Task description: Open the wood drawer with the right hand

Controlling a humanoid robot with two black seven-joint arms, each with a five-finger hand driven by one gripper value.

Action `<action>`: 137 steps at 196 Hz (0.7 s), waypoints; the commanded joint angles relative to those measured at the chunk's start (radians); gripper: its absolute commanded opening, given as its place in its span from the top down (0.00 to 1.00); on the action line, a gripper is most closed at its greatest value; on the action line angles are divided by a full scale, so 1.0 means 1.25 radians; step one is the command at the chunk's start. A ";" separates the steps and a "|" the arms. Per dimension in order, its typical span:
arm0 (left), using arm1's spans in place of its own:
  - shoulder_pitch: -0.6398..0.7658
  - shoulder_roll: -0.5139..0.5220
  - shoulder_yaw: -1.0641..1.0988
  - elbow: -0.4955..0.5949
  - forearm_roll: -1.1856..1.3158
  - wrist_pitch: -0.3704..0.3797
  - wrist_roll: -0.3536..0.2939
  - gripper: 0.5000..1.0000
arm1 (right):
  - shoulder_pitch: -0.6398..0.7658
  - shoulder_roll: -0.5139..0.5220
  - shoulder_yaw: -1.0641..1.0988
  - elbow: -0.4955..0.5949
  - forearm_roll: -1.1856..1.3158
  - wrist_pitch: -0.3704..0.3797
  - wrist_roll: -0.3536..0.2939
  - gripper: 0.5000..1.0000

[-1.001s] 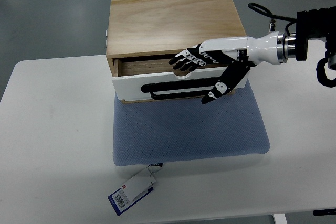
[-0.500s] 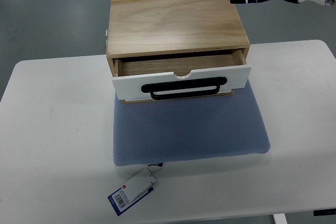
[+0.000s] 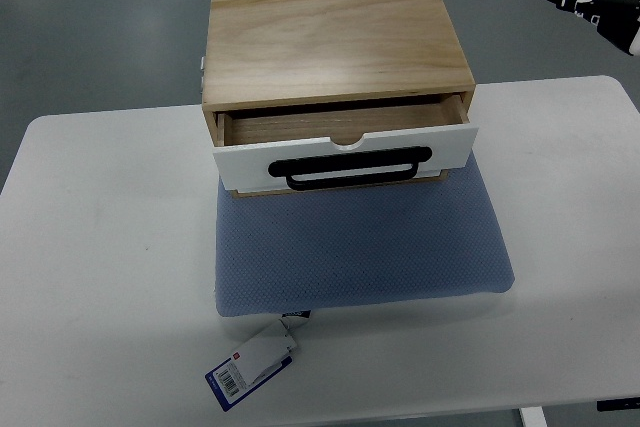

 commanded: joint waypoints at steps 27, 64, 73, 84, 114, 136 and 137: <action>0.000 0.000 0.000 0.000 0.001 0.000 0.000 0.00 | -0.064 0.069 0.002 -0.040 0.003 -0.057 0.102 0.14; 0.000 0.000 0.000 0.000 -0.001 0.000 0.000 0.00 | -0.105 0.115 0.002 -0.042 0.002 -0.086 0.128 0.14; 0.000 0.000 0.000 0.000 0.001 0.000 0.000 0.00 | -0.112 0.122 0.001 -0.041 0.002 -0.093 0.128 0.14; 0.000 0.000 0.000 0.000 0.001 0.000 0.000 0.00 | -0.123 0.132 0.001 -0.041 0.002 -0.089 0.128 0.14; 0.000 0.000 0.000 0.000 -0.001 0.000 0.000 0.00 | -0.145 0.156 0.001 -0.041 0.002 -0.091 0.128 0.14; 0.000 0.000 0.000 0.000 -0.001 0.000 0.000 0.00 | -0.160 0.173 0.002 -0.041 0.002 -0.094 0.130 0.14; 0.000 0.000 0.000 0.000 -0.001 0.000 0.000 0.00 | -0.160 0.173 0.002 -0.041 0.002 -0.094 0.130 0.14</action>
